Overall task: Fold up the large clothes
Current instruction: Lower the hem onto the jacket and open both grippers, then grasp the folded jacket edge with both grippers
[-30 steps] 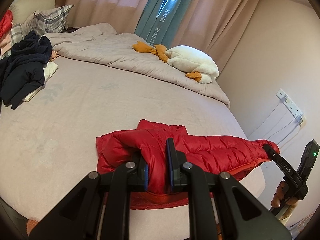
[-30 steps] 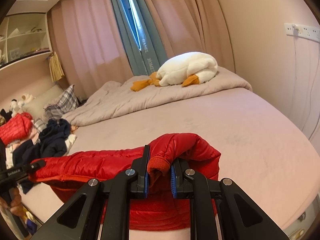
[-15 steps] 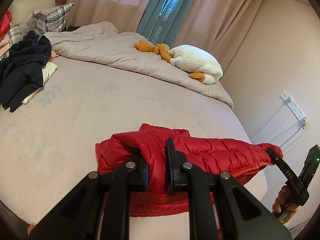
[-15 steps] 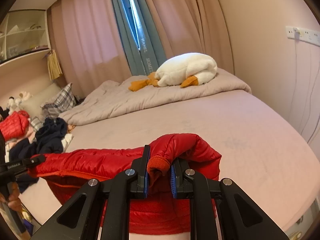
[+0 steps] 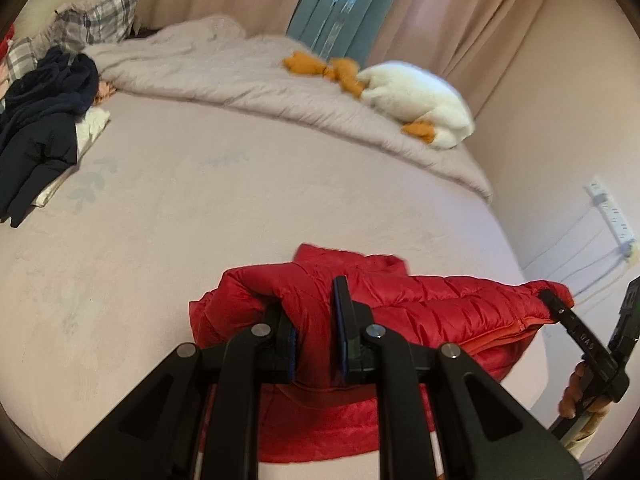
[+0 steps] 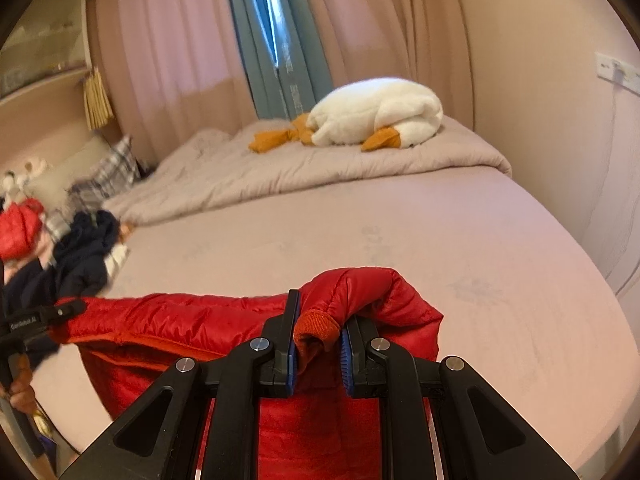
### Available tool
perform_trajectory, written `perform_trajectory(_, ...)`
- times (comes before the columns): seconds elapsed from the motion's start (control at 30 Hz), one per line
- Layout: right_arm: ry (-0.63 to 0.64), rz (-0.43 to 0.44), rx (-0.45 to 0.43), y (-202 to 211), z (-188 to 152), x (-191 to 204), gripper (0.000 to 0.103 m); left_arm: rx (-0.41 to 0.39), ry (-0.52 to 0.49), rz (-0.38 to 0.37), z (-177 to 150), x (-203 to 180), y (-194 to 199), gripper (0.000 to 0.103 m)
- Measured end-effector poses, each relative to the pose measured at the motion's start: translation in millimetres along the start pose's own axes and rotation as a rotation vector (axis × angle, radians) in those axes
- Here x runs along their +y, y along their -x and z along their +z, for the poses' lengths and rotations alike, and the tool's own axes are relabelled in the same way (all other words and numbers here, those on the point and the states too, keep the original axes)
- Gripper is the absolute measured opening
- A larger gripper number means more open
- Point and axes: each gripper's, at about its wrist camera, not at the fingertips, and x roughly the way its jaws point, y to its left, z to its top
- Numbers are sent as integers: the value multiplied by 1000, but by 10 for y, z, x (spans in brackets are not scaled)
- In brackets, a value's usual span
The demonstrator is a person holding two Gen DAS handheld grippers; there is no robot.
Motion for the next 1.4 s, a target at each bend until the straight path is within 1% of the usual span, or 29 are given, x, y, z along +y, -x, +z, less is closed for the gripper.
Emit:
perform_trajectory(0.1, -6, -6, 111, -410, 105, -27, 17, 64, 16, 42, 93, 52, -334, 15)
perform_trajectory(0.17, -4, -29, 171, -664, 126, -31, 17, 97, 15, 70, 119, 66, -508, 15)
perform_trajectory(0.3, 14, -68, 270, -1058, 123, -24, 17, 155, 18, 124, 156, 120, -873, 16)
perform_trajectory(0.4, 22, -95, 332, -1270, 99, -20, 17, 187, 21, 150, 160, 175, -1101, 17)
perform_trajectory(0.53, 21, -127, 403, -1536, 28, -65, 17, 220, 39, 158, 164, 260, -1320, 20)
perform_trajectory(0.6, 7, -134, 424, -1625, -16, -94, 17, 240, 49, 155, 158, 309, -1413, 21)
perform_trajectory(0.67, 3, -137, 437, -1680, -61, -112, 17, 248, 57, 148, 173, 321, -1475, 21)
perform_trajectory(0.73, -10, -133, 442, -1737, -33, -156, 18, 246, 62, 128, 177, 321, -1477, 22)
perform_trajectory(0.8, -12, -121, 443, -1755, -14, -156, 22, 243, 67, 102, 188, 335, -1431, 27)
perform_trajectory(0.83, -14, -105, 436, -1714, -5, -165, 27, 241, 65, 89, 196, 331, -1405, 30)
perform_trajectory(0.87, -15, -93, 430, -1689, 15, -184, 31, 232, 63, 66, 211, 329, -1361, 36)
perform_trajectory(0.93, -10, -82, 408, -1636, 83, -211, 49, 220, 61, 45, 242, 317, -1263, 41)
perform_trajectory(1.0, 15, -110, 343, -1464, 145, -219, 58, 204, 77, 13, 287, 318, -1136, 48)
perform_trajectory(1.03, 24, -121, 320, -1407, 174, -223, 60, 194, 82, -4, 298, 328, -1100, 52)
perform_trajectory(1.1, 38, -126, 280, -1255, 232, -245, 61, 175, 95, -33, 328, 356, -986, 68)
perform_trajectory(1.13, 38, -122, 272, -1217, 250, -275, 61, 160, 99, -33, 341, 366, -937, 73)
perform_trajectory(1.17, 33, -120, 265, -1160, 264, -310, 61, 128, 93, -13, 361, 377, -859, 81)
perform_trajectory(1.2, 30, -127, 261, -1160, 290, -349, 61, 93, 83, 9, 384, 379, -795, 84)
perform_trajectory(1.27, 28, -147, 257, -1137, 288, -422, 61, 37, 60, 34, 409, 405, -705, 85)
perform_trajectory(1.33, 14, -153, 267, -1174, 264, -505, 61, 45, 50, 44, 419, 456, -729, 85)
perform_trajectory(1.4, -5, -137, 289, -1236, 268, -522, 61, 89, 53, 48, 413, 519, -841, 84)
